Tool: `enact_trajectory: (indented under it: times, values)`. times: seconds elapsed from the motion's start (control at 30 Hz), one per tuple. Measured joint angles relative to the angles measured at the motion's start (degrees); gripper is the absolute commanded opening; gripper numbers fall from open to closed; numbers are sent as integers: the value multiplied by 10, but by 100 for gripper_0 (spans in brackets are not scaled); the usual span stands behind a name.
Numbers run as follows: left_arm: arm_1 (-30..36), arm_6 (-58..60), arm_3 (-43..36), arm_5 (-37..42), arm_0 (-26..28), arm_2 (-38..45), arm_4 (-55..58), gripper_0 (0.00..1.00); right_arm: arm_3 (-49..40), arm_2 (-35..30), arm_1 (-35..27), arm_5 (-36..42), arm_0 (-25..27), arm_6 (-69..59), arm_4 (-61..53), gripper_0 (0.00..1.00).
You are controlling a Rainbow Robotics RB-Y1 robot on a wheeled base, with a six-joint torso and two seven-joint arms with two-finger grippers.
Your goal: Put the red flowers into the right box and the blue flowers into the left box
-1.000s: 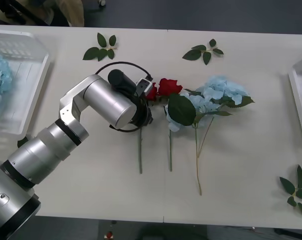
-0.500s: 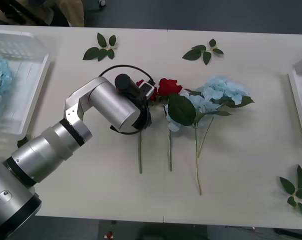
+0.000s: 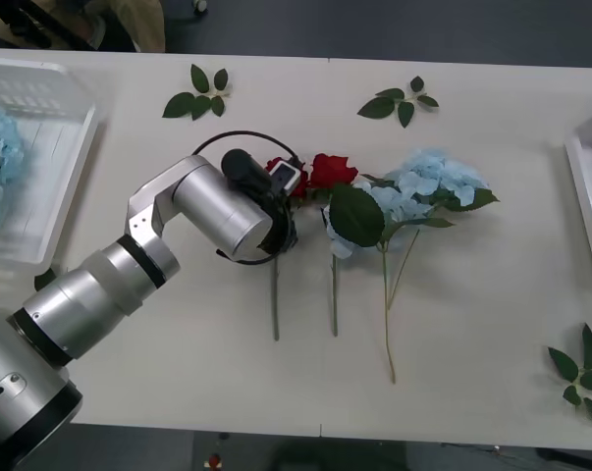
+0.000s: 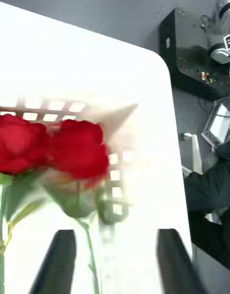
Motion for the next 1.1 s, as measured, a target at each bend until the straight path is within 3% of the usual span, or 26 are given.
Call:
enact_trajectory:
  times: [0.17,0.27,0.3,0.33,0.4,0.43,0.73,1.1]
  values:
    - [-4,0,5,-5,0,0,0,96,1,0,0,0,0,1,-3,95]
    - [-4,0,5,-5,0,0,0,63,1,0,0,0,0,6,-8,96]
    - [-4,0,5,-5,0,0,0,48,1,0,0,0,0,7,-11,96]
    - [-4,0,5,-5,0,0,0,26,1,0,0,0,0,7,-15,96]
    - [-4,0,5,-5,0,0,0,6,1,0,0,6,0,7,-30,96]
    - [-4,0,5,-5,0,0,0,3,1,0,0,14,0,7,-39,96]
    - [-4,0,5,-5,0,0,-13,0,-13,-24,0,100,0,7,-98,96]
    - [-4,0,5,-5,0,0,-43,0,-162,9,0,231,0,-72,-144,96]
